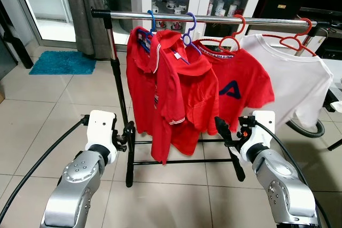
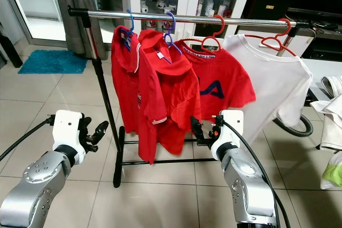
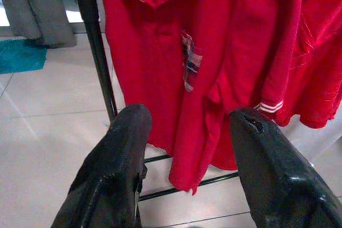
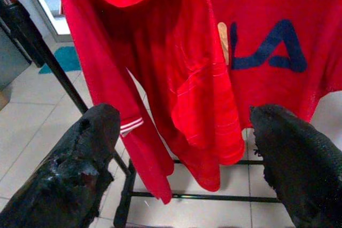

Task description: Hang hanger

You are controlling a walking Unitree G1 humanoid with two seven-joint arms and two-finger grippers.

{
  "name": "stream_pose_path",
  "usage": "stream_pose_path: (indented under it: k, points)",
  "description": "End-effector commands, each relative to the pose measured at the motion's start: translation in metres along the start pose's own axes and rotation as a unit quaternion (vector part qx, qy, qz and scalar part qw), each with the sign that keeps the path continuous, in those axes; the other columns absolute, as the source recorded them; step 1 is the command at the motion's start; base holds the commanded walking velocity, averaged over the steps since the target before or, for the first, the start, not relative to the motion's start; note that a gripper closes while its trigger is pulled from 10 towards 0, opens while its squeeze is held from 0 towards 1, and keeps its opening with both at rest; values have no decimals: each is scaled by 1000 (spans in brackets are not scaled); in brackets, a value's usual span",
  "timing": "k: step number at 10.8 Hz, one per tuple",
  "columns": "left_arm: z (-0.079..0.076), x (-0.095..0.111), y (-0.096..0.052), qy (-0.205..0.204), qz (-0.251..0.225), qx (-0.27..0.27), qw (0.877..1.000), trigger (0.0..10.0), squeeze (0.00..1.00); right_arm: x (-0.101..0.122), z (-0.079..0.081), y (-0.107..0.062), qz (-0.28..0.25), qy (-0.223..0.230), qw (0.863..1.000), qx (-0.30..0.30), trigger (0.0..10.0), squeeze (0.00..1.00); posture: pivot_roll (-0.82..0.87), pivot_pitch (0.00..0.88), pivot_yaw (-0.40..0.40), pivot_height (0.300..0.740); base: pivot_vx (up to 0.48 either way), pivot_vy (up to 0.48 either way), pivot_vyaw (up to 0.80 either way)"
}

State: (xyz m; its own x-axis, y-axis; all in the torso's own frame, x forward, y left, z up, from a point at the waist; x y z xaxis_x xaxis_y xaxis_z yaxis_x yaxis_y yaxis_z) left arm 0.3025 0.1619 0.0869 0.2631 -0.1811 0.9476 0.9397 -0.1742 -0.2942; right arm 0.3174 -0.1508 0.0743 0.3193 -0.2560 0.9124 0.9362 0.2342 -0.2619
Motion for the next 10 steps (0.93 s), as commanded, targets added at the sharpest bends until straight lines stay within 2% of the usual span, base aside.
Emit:
stream_pose_path:
  k: [1, 3, 4, 5, 7, 8, 9, 10]
  points:
    - [-29, 39, 53, 62, -29, -68, 995, 10000, 0, 23, -58, -105, -124, -15, 959, -255, 10000, 0, -290, 0, 314, 740, 0, 0, 0]
    - [-28, 56, 58, 79, -59, -70, 993, 10000, 0, 29, -56, -99, -127, -28, 960, -249, 10000, 0, -302, 0, 325, 740, 0, 0, 0]
    - [-27, 55, 60, 96, -57, -70, 991, 10000, 0, 37, -55, -100, -144, -23, 958, -248, 10000, 0, -314, 0, 339, 740, 0, 0, 0]
    - [-27, 51, 60, 99, -48, -70, 991, 10000, 0, 37, -56, -101, -145, -22, 957, -249, 10000, 0, -313, 0, 341, 740, 0, 0, 0]
    - [-32, 47, 55, 132, -50, -80, 987, 10000, 0, 32, -56, -102, -141, -14, 957, -255, 10000, 0, -308, 0, 333, 740, 0, 0, 0]
    - [-30, 46, 60, 122, -52, -78, 988, 10000, 0, 36, -50, -103, -146, -21, 956, -253, 10000, 0, -309, 0, 330, 740, 0, 0, 0]
    - [-29, 44, 61, 115, -52, -80, 989, 10000, 1000, 47, -45, -101, -165, -39, 955, -243, 10000, 0, -304, 0, 316, 740, 0, 0, 0]
    - [-28, 44, 59, 97, -60, -74, 991, 10000, 1000, 68, -39, -93, -186, -84, 951, -233, 10000, 804, -280, 0, 266, 740, 0, 0, 0]
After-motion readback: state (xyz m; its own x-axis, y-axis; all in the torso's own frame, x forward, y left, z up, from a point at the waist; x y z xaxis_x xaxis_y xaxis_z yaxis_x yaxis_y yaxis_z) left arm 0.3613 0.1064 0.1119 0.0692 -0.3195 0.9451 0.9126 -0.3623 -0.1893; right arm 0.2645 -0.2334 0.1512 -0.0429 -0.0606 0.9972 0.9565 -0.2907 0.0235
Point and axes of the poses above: a point about 5 cm out from each wrist's last joint towards the gripper, its own y axis pointing out of the wrist towards the gripper, its own x axis along the axis of the wrist's last joint, z = x × y, the point moved 6 cm from there along y, pointing out of the wrist towards the gripper, and after that the axes turned 6 degrees about y, right-handed, at the moved point
